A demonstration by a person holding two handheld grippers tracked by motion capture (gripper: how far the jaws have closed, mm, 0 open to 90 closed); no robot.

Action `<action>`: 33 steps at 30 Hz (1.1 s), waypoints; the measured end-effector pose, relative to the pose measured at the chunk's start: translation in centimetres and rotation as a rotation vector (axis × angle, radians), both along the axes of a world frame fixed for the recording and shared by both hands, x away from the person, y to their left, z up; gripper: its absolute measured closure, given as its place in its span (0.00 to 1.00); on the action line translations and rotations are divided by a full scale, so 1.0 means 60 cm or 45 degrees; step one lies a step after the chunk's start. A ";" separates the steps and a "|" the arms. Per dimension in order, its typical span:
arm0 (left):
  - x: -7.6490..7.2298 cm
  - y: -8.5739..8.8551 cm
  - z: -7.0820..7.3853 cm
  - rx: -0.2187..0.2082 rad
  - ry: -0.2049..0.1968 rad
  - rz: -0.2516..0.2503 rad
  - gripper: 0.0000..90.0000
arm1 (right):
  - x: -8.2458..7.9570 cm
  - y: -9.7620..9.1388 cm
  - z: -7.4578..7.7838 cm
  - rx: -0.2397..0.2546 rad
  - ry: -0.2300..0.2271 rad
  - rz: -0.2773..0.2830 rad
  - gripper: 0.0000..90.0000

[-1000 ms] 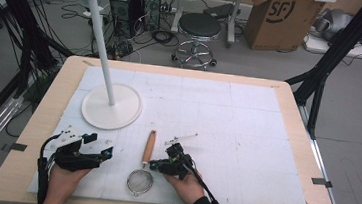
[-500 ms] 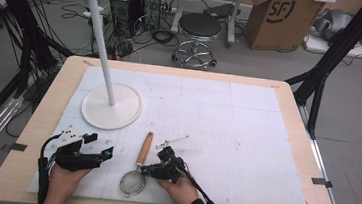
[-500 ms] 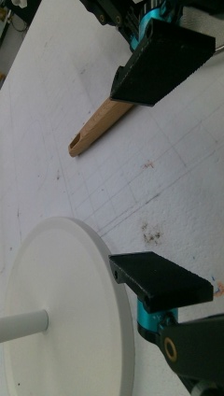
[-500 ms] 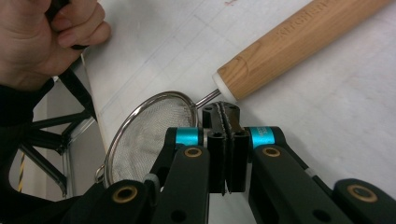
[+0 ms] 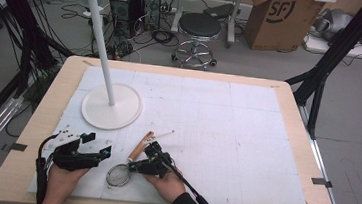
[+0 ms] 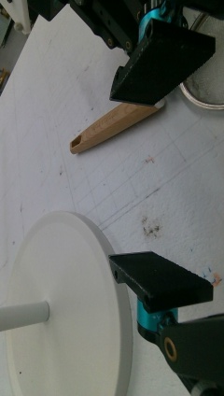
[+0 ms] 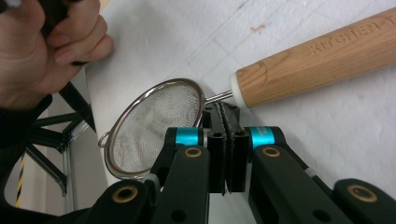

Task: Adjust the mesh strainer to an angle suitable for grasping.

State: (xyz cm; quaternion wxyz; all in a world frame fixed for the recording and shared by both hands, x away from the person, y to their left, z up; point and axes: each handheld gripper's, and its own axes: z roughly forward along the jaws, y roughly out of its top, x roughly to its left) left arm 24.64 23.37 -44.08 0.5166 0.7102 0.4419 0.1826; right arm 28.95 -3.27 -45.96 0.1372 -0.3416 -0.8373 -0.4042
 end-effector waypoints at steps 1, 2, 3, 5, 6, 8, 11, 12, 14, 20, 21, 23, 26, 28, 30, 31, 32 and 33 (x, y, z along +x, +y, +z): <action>0.000 0.000 0.000 -0.002 0.001 -0.002 0.20 | 0.000 0.000 0.000 0.000 0.000 0.000 1.00; -0.001 0.001 0.000 -0.002 0.001 -0.001 0.20 | 0.002 0.002 0.000 -0.001 0.000 -0.001 1.00; -0.001 0.001 0.000 -0.002 0.000 -0.001 0.20 | 0.005 0.005 0.000 -0.001 0.000 0.001 1.00; -0.001 0.001 0.001 -0.004 -0.002 0.001 0.21 | 0.012 0.011 0.000 0.000 0.003 -0.004 1.00; -0.001 0.001 0.001 -0.002 -0.002 0.002 0.20 | 0.015 0.013 -0.001 0.003 0.008 -0.006 1.00; -0.002 0.002 0.001 -0.003 -0.003 0.005 0.21 | 0.019 0.017 -0.001 0.003 0.011 -0.011 1.00; -0.002 0.003 0.001 -0.004 -0.003 0.008 0.21 | 0.022 0.022 0.000 -0.001 0.006 -0.017 1.00; -0.003 0.003 0.001 -0.006 -0.003 0.010 0.21 | 0.024 0.027 0.000 -0.004 0.003 -0.012 1.00; -0.003 0.004 0.001 -0.006 -0.003 0.012 0.21 | 0.027 0.035 0.000 -0.005 -0.004 -0.010 1.00; -0.004 0.006 0.001 -0.009 -0.004 0.014 0.21 | 0.037 0.058 0.000 -0.006 -0.008 -0.004 1.00; -0.004 0.007 0.001 -0.006 -0.004 0.012 0.21 | 0.039 0.060 0.000 -0.005 -0.009 -0.010 1.00; -0.004 0.008 0.001 -0.008 -0.002 0.016 0.21 | 0.041 0.062 -0.001 -0.002 -0.013 -0.008 1.00; -0.003 0.008 0.000 -0.014 -0.003 0.017 0.21 | 0.040 0.063 0.000 -0.005 -0.019 -0.005 1.00; -0.003 0.007 -0.001 -0.008 0.003 0.009 0.21 | 0.035 0.056 0.002 0.010 -0.029 -0.002 0.95; -0.003 0.007 -0.001 -0.004 0.003 0.011 0.21 | 0.031 0.047 0.004 0.033 -0.049 -0.012 0.83; -0.003 0.006 -0.001 -0.008 0.002 0.012 0.21 | 0.031 0.047 0.004 0.033 -0.049 -0.012 0.83; -0.003 0.006 0.000 -0.007 0.003 0.010 0.21 | 0.030 0.043 0.005 0.032 -0.051 -0.015 0.76; -0.003 0.005 0.001 -0.003 0.003 0.013 0.21 | 0.030 0.033 0.005 0.041 -0.038 0.000 0.66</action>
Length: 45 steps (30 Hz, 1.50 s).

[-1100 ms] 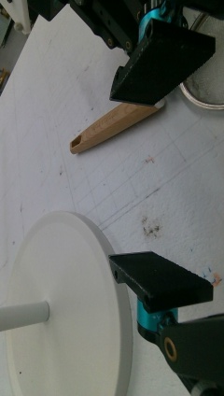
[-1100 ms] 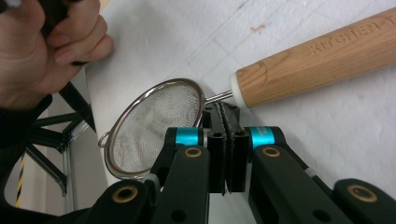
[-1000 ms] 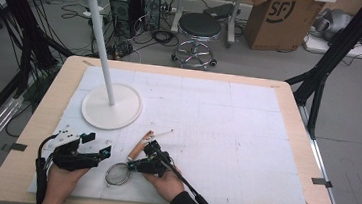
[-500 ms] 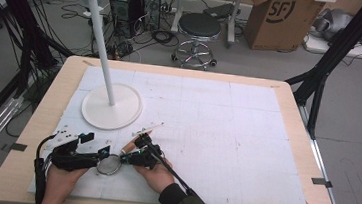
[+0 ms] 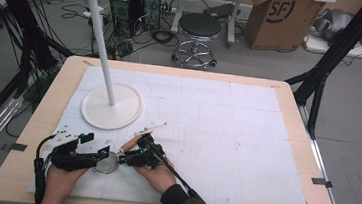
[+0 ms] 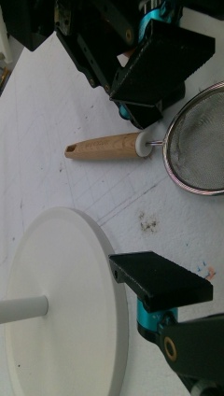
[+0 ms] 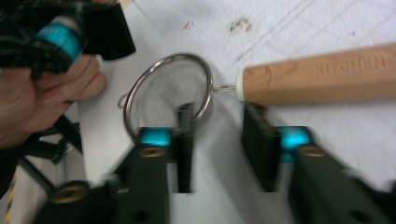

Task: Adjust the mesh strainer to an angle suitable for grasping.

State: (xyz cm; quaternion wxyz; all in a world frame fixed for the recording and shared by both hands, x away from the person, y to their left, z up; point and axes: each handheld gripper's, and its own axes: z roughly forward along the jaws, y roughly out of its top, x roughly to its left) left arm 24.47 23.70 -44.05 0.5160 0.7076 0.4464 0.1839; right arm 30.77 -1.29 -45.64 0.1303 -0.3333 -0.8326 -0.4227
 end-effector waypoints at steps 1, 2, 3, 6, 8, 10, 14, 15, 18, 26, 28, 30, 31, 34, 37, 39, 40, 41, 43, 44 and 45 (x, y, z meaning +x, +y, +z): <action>0.000 -0.001 0.001 0.000 -0.001 0.000 0.21 | 0.000 0.000 0.000 0.000 0.000 0.000 0.66; -0.001 -0.001 0.002 0.001 -0.003 -0.001 0.21 | -0.001 -0.009 0.003 0.001 -0.013 -0.007 0.56; 0.000 -0.002 0.002 0.001 -0.004 -0.005 0.21 | -0.001 -0.009 0.003 0.001 -0.013 -0.007 0.56; 0.002 -0.005 0.001 0.010 0.003 -0.015 0.21 | -0.005 -0.025 0.013 0.012 -0.032 -0.026 0.47; 0.003 -0.006 0.000 0.011 0.009 -0.018 0.21 | -0.006 -0.045 0.023 0.034 -0.068 -0.045 0.39; 0.004 -0.008 -0.001 0.012 0.009 -0.020 0.21 | -0.006 -0.068 0.032 0.063 -0.093 -0.076 0.36; 0.004 -0.007 -0.001 0.003 0.006 -0.024 0.21 | -0.004 -0.101 0.043 0.085 -0.123 -0.124 0.32; 0.005 -0.008 -0.001 0.000 0.008 -0.026 0.21 | -0.003 -0.112 0.046 0.096 -0.133 -0.140 0.32; 0.006 -0.010 -0.001 0.010 0.007 -0.030 0.21 | 0.001 -0.142 0.055 0.124 -0.161 -0.181 0.32; 0.008 -0.014 -0.001 0.017 0.007 -0.043 0.22 | 0.004 -0.210 0.070 0.176 -0.215 -0.261 0.27; 0.009 -0.015 -0.002 0.011 0.011 -0.051 0.23 | 0.002 -0.228 0.073 0.182 -0.232 -0.269 0.24; 0.009 -0.017 -0.003 0.018 0.010 -0.056 0.24 | -0.003 -0.248 0.075 0.187 -0.239 -0.282 0.23; 0.009 -0.018 -0.003 0.020 0.014 -0.059 0.24 | -0.006 -0.259 0.075 0.191 -0.247 -0.293 0.22; 0.011 -0.020 -0.003 0.031 0.009 -0.060 0.24 | -0.013 -0.292 0.074 0.208 -0.278 -0.340 0.22; 0.010 -0.021 -0.002 0.032 0.006 -0.061 0.24 | -0.019 -0.319 0.074 0.216 -0.296 -0.373 0.22; 0.010 -0.021 -0.002 0.035 0.003 -0.059 0.24 | -0.021 -0.337 0.074 0.215 -0.314 -0.397 0.21; 0.010 -0.021 -0.002 0.036 0.003 -0.059 0.24 | -0.023 -0.346 0.073 0.216 -0.318 -0.406 0.21; 0.010 -0.021 -0.002 0.035 0.004 -0.057 0.24 | -0.024 -0.356 0.072 0.217 -0.330 -0.416 0.21; 0.011 -0.022 -0.003 0.033 0.007 -0.059 0.24 | -0.028 -0.375 0.070 0.221 -0.342 -0.454 0.20; 0.011 -0.022 -0.004 0.032 0.009 -0.058 0.24 | -0.031 -0.384 0.070 0.228 -0.347 -0.472 0.20; 0.011 -0.023 -0.005 0.031 0.012 -0.059 0.24 | -0.035 -0.393 0.069 0.232 -0.356 -0.484 0.20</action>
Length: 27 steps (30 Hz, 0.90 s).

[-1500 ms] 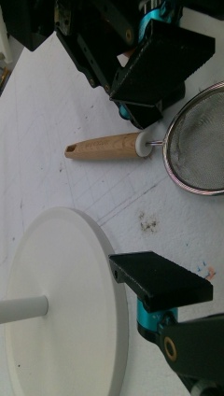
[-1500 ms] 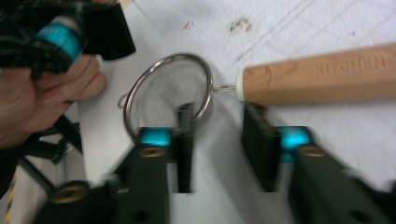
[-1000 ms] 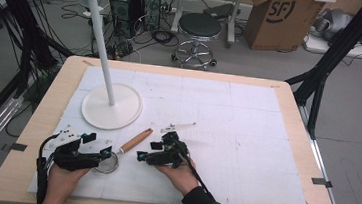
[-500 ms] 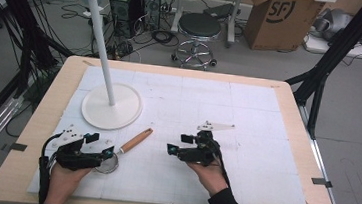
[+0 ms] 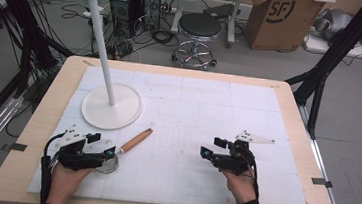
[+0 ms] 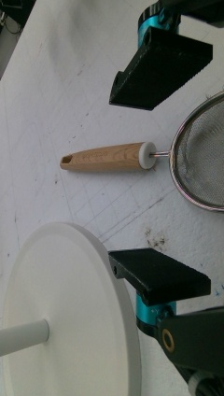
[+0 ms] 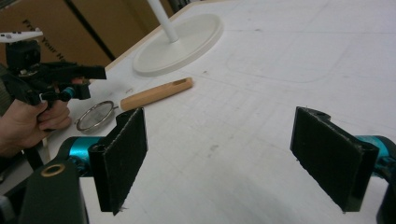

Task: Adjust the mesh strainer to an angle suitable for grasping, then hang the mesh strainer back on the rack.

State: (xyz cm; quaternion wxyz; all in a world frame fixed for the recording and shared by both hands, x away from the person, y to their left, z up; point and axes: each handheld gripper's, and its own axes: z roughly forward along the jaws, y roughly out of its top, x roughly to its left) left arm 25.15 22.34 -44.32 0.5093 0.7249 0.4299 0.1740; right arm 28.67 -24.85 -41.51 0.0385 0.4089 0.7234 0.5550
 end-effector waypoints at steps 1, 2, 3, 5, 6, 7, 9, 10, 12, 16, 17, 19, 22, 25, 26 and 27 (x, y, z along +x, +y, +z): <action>0.001 0.000 0.000 0.008 0.003 -0.005 0.24 | -0.004 -0.008 0.000 0.006 -0.003 -0.012 0.20; 0.001 -0.001 0.000 0.006 0.005 -0.005 0.24 | -0.006 -0.015 -0.002 0.008 -0.020 -0.022 0.20; 0.001 -0.002 0.000 0.005 0.002 -0.006 0.24 | -0.009 -0.021 -0.001 0.016 -0.012 -0.025 0.20; 0.001 -0.004 0.001 0.010 0.001 -0.009 0.24 | -0.012 -0.031 -0.001 0.022 -0.019 -0.039 0.20; 0.001 -0.005 0.001 0.009 0.002 -0.013 0.24 | -0.012 -0.035 0.000 0.024 -0.023 -0.047 0.20; 0.001 -0.006 0.001 0.015 -0.001 -0.012 0.24 | -0.013 -0.039 0.000 0.027 -0.021 -0.052 0.20; 0.000 -0.007 0.001 0.019 0.002 -0.019 0.24 | -0.015 -0.045 -0.002 0.026 -0.030 -0.062 0.20; 0.000 -0.007 0.001 0.019 0.002 -0.020 0.24 | -0.015 -0.047 -0.003 0.029 -0.032 -0.065 0.20; 0.000 -0.007 0.001 0.018 0.001 -0.020 0.24 | -0.015 -0.050 -0.005 0.025 -0.023 -0.074 0.20; -0.001 -0.009 0.005 0.014 -0.006 -0.032 0.24 | -0.015 -0.055 -0.005 0.030 -0.030 -0.086 0.20; -0.001 -0.012 0.007 0.014 -0.012 -0.036 0.24 | -0.014 -0.055 -0.005 0.035 -0.031 -0.090 0.20; 0.000 -0.018 0.012 0.012 -0.012 -0.056 0.24 | -0.015 -0.058 -0.003 0.037 -0.035 -0.094 0.20; 0.006 -0.030 0.018 0.015 -0.009 -0.086 0.24 | -0.015 -0.063 -0.003 0.036 -0.036 -0.104 0.20; 0.017 -0.041 0.023 0.028 0.011 -0.114 0.24 | -0.014 -0.068 -0.004 0.036 -0.041 -0.114 0.20; 0.020 -0.044 0.024 0.028 0.018 -0.119 0.24 | -0.014 -0.069 -0.004 0.033 -0.038 -0.116 0.20; 0.024 -0.047 0.026 0.030 0.025 -0.130 0.24 | -0.014 -0.071 -0.005 0.034 -0.036 -0.118 0.20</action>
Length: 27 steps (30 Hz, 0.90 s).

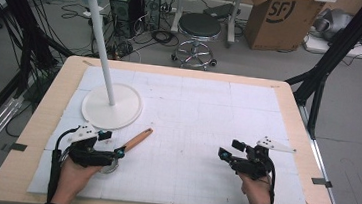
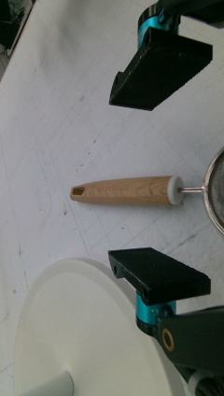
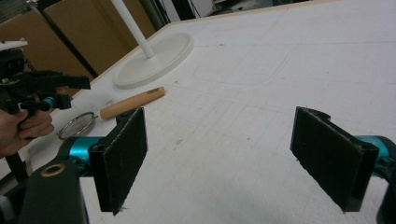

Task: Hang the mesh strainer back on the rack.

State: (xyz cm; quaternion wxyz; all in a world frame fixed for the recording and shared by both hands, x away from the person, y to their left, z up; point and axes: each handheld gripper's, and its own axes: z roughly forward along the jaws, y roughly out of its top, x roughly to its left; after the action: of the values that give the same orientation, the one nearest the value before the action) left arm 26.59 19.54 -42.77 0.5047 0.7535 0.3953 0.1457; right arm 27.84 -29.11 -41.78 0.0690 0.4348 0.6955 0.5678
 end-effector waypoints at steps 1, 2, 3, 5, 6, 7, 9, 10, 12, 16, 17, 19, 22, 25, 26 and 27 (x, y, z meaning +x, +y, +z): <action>0.003 -0.003 0.000 -0.001 0.007 -0.008 0.24 | 0.001 -0.002 -0.001 -0.003 -0.003 -0.002 0.20; 0.006 -0.006 0.000 0.004 0.007 -0.008 0.25 | 0.001 -0.003 -0.001 -0.004 -0.001 -0.004 0.20; 0.009 -0.009 0.000 0.015 0.007 -0.009 0.25 | 0.001 -0.005 -0.002 -0.004 -0.002 -0.006 0.20; 0.015 -0.014 -0.001 0.037 0.018 -0.010 0.25 | 0.002 -0.009 -0.002 -0.006 -0.011 -0.011 0.20; 0.018 -0.016 -0.002 0.047 0.022 -0.005 0.25 | 0.001 -0.010 -0.002 -0.005 -0.005 -0.015 0.20; 0.021 -0.017 -0.003 0.052 0.032 -0.002 0.26 | 0.001 -0.012 -0.002 -0.001 -0.009 -0.020 0.20; 0.029 -0.021 -0.004 0.069 0.061 -0.007 0.27 | 0.000 -0.014 -0.002 0.004 -0.008 -0.028 0.20; 0.032 -0.023 -0.004 0.075 0.069 -0.010 0.28 | 0.000 -0.014 -0.002 0.004 -0.011 -0.029 0.20; 0.038 -0.027 -0.005 0.091 0.084 -0.015 0.29 | 0.001 -0.014 -0.003 0.001 -0.009 -0.030 0.20; 0.050 -0.030 -0.008 0.114 0.130 -0.022 0.31 | 0.001 -0.013 -0.006 -0.002 0.005 -0.029 0.20; 0.051 -0.030 -0.010 0.128 0.133 -0.019 0.32 | 0.001 -0.013 -0.007 -0.001 0.005 -0.030 0.20; 0.054 -0.031 -0.014 0.159 0.152 -0.023 0.36 | 0.001 -0.013 -0.007 -0.001 0.004 -0.035 0.20; 0.055 -0.032 -0.017 0.183 0.177 -0.055 0.39 | 0.000 -0.016 -0.007 0.004 0.005 -0.043 0.20; 0.056 -0.036 -0.019 0.211 0.194 -0.074 0.42 | 0.001 -0.017 -0.008 0.002 0.000 -0.050 0.20; 0.056 -0.037 -0.020 0.217 0.206 -0.074 0.45 | 0.001 -0.017 -0.008 0.002 0.000 -0.051 0.20; 0.057 -0.037 -0.021 0.224 0.228 -0.079 0.47 | 0.001 -0.017 -0.008 0.002 0.001 -0.052 0.20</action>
State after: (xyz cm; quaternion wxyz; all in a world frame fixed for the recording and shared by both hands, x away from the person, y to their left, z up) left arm 30.02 17.32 -44.03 0.4037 0.8166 0.4011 0.0963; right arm 27.88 -30.12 -42.27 0.0802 0.4492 0.6861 0.5667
